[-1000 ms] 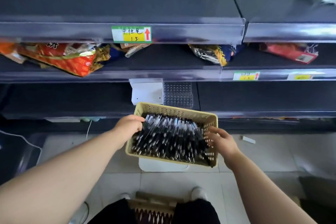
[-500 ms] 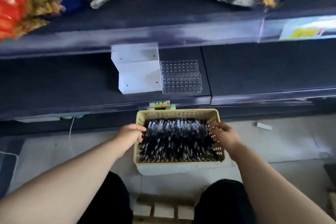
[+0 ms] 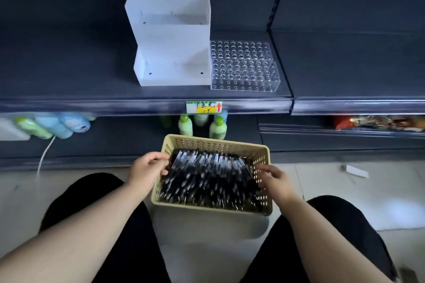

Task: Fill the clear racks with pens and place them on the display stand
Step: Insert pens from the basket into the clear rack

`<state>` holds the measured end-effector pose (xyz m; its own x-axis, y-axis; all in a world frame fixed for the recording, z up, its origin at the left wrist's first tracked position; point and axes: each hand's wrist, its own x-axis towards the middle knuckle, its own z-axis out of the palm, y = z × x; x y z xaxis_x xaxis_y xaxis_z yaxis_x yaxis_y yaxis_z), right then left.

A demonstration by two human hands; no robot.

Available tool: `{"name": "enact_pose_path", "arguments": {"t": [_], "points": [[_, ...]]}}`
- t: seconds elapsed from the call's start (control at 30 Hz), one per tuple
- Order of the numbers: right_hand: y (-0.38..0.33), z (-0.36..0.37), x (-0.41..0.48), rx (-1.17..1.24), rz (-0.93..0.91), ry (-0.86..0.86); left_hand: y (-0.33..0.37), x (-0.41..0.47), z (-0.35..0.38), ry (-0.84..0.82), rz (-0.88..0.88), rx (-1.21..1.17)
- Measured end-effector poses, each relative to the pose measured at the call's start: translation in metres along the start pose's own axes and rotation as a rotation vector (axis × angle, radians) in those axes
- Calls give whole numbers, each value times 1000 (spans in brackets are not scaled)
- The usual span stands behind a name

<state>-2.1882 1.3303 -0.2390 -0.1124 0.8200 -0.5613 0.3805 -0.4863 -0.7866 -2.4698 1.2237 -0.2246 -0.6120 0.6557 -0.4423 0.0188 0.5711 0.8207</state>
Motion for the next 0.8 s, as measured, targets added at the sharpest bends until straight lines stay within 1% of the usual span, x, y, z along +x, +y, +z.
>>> {"name": "enact_pose_path", "arguments": {"t": [0.1, 0.2, 0.27, 0.37, 0.5, 0.63, 0.7, 0.8], "points": [[0, 3, -10, -30, -51, -15, -15, -18, -7, -17, 23, -11], [-5, 0, -25, 33, -87, -18, -17, -39, -25, -23, 59, -57], [-6, -3, -33, 71, -103, -16, -17, -47, -35, -39, 95, -37], [-8, 0, -47, 63, -154, -31, -22, -64, -44, -40, 121, 12], [-16, 6, -65, 48, -187, -11, -22, -80, -51, -36, 91, -33], [-35, 8, -67, -22, -197, -19, -28, -77, -57, -52, 77, -63], [-36, 9, -62, -21, -169, -17, -33, -67, -51, -32, 34, -94], [-27, 15, -47, -80, -96, 4, -37, -47, -26, 54, -77, -164]]}}
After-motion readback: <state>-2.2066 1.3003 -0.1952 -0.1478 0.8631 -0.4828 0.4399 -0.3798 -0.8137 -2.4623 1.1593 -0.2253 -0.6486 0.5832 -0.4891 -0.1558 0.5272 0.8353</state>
